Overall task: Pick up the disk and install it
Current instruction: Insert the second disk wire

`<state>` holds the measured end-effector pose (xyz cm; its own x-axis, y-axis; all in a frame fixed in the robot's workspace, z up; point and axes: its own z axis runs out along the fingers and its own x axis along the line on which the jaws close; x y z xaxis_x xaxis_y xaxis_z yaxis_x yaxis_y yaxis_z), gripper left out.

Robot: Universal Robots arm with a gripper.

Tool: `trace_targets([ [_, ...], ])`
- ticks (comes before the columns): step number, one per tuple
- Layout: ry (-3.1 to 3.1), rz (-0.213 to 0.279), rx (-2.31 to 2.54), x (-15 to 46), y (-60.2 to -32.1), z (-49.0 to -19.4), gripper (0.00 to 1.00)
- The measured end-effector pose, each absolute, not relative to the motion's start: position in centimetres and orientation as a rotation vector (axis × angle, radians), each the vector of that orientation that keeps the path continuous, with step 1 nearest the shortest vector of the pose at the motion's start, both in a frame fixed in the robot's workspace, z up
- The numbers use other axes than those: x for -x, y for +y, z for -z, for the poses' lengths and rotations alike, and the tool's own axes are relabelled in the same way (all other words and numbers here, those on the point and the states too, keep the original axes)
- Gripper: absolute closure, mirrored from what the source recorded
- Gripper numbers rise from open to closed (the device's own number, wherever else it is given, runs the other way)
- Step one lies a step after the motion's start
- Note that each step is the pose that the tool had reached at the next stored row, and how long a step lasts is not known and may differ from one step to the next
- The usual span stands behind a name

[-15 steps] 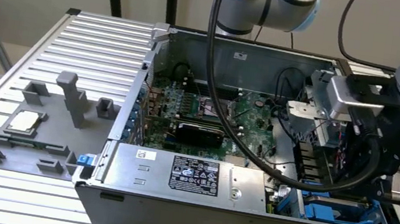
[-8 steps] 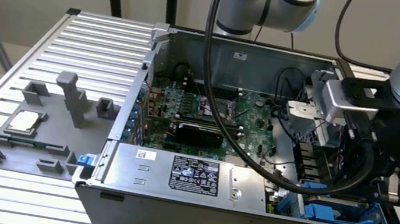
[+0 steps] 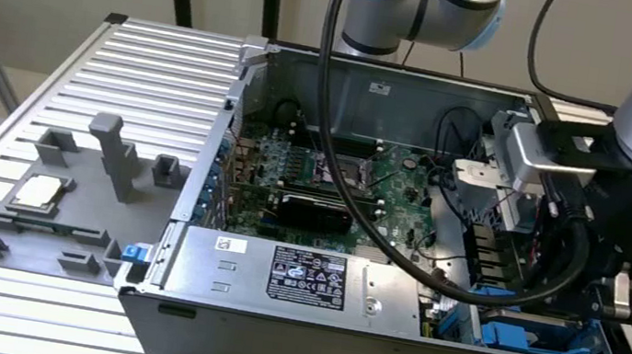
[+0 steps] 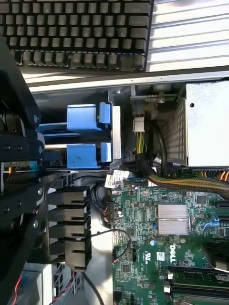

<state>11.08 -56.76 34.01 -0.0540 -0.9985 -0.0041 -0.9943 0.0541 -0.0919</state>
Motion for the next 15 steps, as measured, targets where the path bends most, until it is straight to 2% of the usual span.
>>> trace_targets([
  [15, 2.231, 0.099, 2.114, -10.03, -56.81, -34.52, 0.0],
])
